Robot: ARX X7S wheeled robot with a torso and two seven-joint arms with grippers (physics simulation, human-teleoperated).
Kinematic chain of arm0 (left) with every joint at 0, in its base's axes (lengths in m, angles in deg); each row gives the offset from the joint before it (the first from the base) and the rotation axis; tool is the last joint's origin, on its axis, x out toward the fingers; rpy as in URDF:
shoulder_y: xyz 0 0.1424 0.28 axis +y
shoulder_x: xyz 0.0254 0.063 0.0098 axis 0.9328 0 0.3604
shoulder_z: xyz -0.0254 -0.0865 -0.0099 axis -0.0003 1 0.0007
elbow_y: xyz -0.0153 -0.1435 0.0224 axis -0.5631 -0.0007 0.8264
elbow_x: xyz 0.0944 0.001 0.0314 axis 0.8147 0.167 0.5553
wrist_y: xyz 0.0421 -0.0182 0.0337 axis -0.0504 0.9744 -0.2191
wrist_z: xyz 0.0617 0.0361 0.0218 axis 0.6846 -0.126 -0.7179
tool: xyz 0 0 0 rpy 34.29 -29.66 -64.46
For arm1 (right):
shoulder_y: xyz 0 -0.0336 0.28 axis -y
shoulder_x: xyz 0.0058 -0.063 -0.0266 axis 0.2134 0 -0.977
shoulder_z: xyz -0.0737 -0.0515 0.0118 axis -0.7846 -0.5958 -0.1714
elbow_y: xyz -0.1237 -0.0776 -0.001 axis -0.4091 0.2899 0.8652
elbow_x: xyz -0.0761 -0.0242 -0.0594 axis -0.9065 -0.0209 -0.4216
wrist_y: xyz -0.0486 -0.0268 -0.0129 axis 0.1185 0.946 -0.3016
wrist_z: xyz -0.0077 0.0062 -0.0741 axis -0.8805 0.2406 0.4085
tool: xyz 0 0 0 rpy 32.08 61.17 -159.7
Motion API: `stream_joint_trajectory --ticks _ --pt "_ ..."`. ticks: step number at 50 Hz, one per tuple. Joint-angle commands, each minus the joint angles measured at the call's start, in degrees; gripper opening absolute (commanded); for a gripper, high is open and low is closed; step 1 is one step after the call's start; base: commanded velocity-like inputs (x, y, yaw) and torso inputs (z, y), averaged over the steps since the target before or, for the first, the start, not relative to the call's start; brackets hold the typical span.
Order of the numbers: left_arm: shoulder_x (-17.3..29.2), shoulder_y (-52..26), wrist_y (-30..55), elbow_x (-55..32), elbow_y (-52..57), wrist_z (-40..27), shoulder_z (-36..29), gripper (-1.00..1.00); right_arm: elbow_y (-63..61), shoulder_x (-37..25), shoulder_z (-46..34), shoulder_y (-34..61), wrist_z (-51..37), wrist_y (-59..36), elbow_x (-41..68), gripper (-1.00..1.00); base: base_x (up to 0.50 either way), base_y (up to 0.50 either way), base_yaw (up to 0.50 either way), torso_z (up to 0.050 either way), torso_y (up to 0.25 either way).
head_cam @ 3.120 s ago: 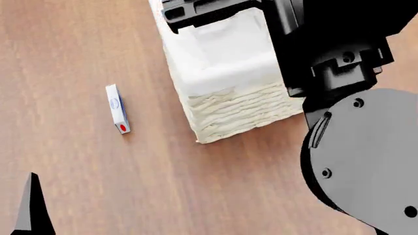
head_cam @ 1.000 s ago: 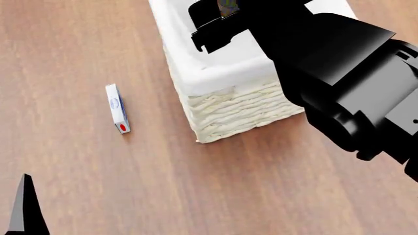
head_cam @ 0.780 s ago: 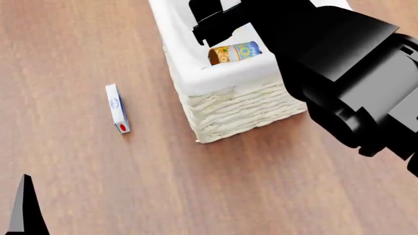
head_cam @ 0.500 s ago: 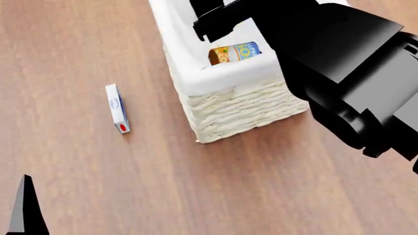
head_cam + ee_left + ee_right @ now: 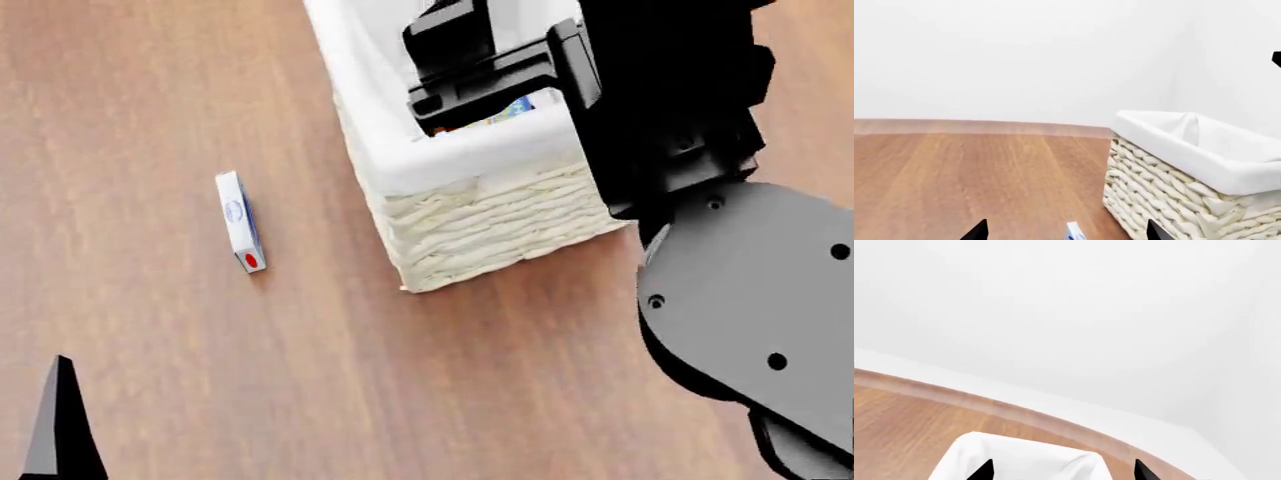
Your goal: Pick up the alphabet soup and the cream cheese box, and put them in the basket.
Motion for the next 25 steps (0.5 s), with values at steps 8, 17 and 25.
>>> stream_joint_trajectory --ticks 8,17,25 --pt "0.39 -0.06 0.04 0.15 0.63 -0.14 -0.29 1.00 -18.21 -11.11 -3.28 -12.29 -19.38 7.52 -17.55 1.00 0.00 0.00 0.00 0.000 0.000" --pt "0.41 -0.41 -0.22 -0.04 0.36 0.01 -0.44 1.00 -21.45 -11.65 -7.01 -20.32 -26.16 9.62 -28.52 1.00 0.00 0.00 0.00 0.000 0.000" --pt "0.57 -0.64 0.21 0.08 0.99 0.03 -0.92 1.00 -17.91 -9.88 -9.72 -28.04 -29.73 13.77 -34.96 1.00 0.00 0.00 0.00 0.000 0.000"
